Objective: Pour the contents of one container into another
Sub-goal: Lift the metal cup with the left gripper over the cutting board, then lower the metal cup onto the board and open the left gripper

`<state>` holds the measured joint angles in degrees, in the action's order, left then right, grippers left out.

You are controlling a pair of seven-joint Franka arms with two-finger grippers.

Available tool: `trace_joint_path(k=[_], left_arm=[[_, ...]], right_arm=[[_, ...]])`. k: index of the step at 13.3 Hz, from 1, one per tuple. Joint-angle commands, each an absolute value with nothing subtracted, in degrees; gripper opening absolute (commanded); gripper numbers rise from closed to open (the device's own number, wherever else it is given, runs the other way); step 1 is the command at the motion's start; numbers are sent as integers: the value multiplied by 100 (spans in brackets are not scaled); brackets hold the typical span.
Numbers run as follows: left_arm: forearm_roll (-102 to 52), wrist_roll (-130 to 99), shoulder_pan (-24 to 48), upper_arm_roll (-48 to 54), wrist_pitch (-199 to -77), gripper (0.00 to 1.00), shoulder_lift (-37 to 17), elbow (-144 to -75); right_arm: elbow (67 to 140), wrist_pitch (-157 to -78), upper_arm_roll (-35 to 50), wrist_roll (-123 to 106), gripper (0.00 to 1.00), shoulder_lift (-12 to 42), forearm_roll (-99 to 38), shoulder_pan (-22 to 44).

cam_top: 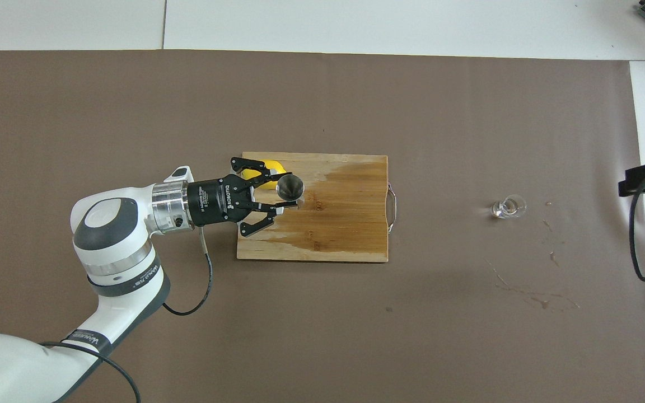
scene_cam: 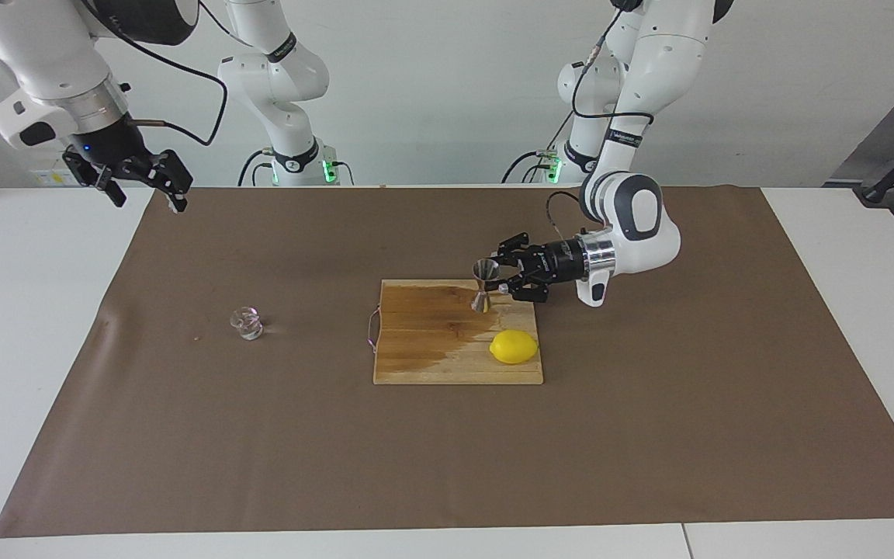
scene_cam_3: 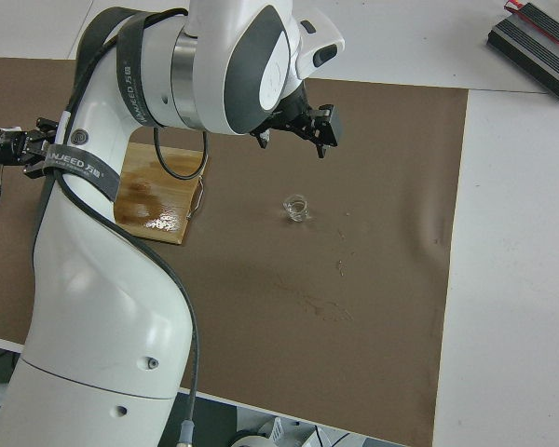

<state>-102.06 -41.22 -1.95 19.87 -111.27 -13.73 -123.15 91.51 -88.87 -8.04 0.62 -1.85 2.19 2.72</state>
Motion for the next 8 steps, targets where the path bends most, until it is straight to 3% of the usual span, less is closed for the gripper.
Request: trace_joint_path(k=[1,8], left_arm=[[-10520,-3772,78,1872,-11337,43,-1406,-12419],[-10801,-3481,404,1863,-11768,41,-1722,-12244]], right_arm=[[9167,-8912,-782,-62,100,-229,334,246],[9158,-8868,-800,-202,100,-237,334,237]])
